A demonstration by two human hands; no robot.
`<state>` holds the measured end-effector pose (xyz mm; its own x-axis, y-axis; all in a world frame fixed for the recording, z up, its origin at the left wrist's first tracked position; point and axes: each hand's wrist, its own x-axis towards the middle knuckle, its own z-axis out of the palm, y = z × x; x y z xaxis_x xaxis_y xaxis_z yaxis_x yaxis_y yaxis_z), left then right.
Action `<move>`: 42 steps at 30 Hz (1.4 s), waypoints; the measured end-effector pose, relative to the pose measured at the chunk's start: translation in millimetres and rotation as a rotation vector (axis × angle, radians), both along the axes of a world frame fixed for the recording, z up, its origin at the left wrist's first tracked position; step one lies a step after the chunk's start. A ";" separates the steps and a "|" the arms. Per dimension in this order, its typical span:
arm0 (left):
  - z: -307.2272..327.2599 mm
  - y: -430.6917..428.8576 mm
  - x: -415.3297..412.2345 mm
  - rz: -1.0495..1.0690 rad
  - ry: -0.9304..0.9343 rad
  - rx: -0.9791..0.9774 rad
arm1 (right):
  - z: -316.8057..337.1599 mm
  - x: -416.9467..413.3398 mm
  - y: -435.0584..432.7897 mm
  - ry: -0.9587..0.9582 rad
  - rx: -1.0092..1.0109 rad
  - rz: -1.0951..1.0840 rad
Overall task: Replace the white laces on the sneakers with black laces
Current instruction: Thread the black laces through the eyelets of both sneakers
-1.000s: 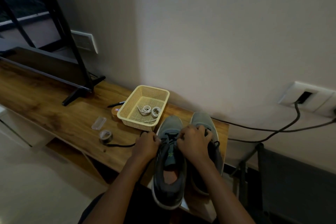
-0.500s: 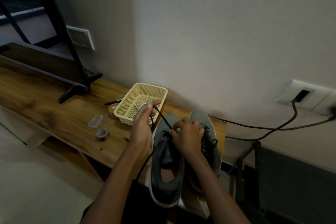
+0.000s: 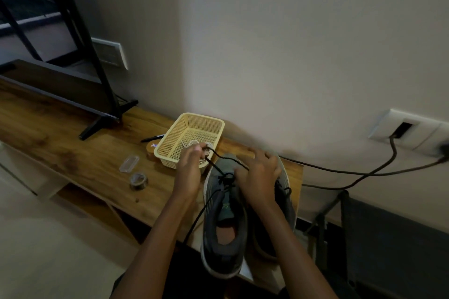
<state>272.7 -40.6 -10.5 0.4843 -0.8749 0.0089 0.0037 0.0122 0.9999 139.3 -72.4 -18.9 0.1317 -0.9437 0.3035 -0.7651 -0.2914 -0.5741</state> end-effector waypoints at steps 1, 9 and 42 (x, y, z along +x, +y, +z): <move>-2.7 -1.2 0.2 -0.015 -0.073 0.060 | 0.8 4.4 0.6 -0.019 -0.057 0.064; -6.9 -0.4 -6.9 -0.139 -0.207 0.043 | -2.9 4.8 -6.9 0.000 -0.254 0.060; -6.2 26.2 1.2 0.101 -0.365 -0.020 | -2.4 -19.1 11.4 0.416 0.401 0.226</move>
